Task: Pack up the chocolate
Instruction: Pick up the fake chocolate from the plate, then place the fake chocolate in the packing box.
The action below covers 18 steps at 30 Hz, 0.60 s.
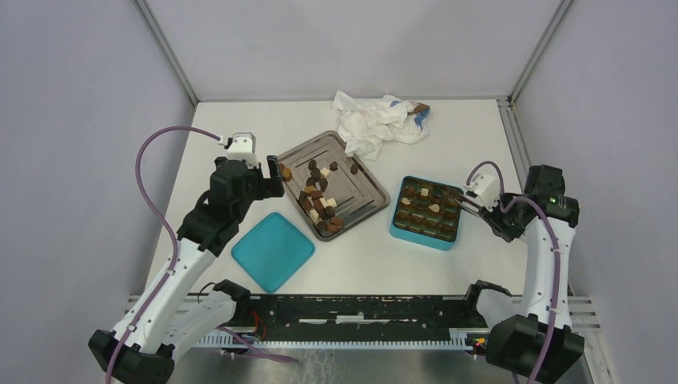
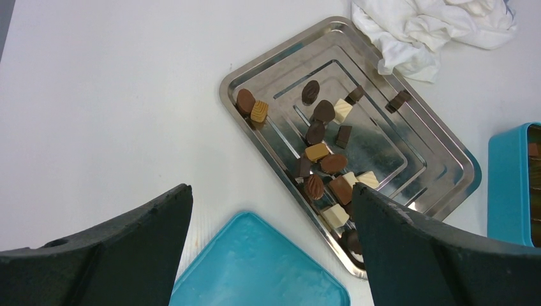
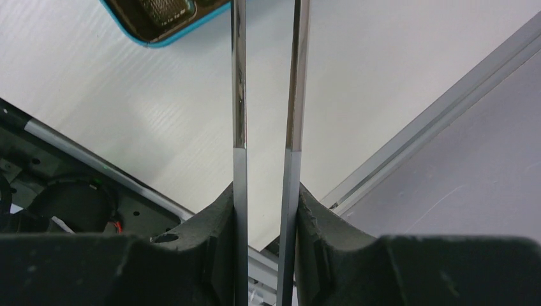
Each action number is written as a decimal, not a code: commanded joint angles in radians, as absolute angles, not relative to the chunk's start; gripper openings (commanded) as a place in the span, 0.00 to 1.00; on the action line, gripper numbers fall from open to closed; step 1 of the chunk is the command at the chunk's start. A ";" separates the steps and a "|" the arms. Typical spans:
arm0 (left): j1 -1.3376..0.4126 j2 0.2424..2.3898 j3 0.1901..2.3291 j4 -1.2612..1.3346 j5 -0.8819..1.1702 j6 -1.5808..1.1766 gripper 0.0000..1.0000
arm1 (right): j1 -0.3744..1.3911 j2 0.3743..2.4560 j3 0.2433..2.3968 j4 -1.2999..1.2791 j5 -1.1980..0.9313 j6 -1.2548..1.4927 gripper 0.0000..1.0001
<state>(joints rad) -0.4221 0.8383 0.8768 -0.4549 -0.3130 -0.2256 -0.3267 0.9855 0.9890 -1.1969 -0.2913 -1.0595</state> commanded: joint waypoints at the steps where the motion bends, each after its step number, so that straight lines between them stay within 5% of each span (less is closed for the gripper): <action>1: -0.417 0.819 0.874 -0.417 -0.306 -0.167 0.99 | -0.391 0.940 0.961 -1.241 -0.259 -1.163 0.08; 18: -0.417 0.811 0.871 -0.417 -0.304 -0.167 0.99 | -0.454 0.984 0.919 -1.191 -0.260 -1.184 0.12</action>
<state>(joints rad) -0.4221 0.8257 0.8764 -0.4549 -0.3119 -0.2253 -0.4480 0.9607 0.9138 -1.2316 -0.2455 -1.1759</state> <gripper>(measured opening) 0.990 0.358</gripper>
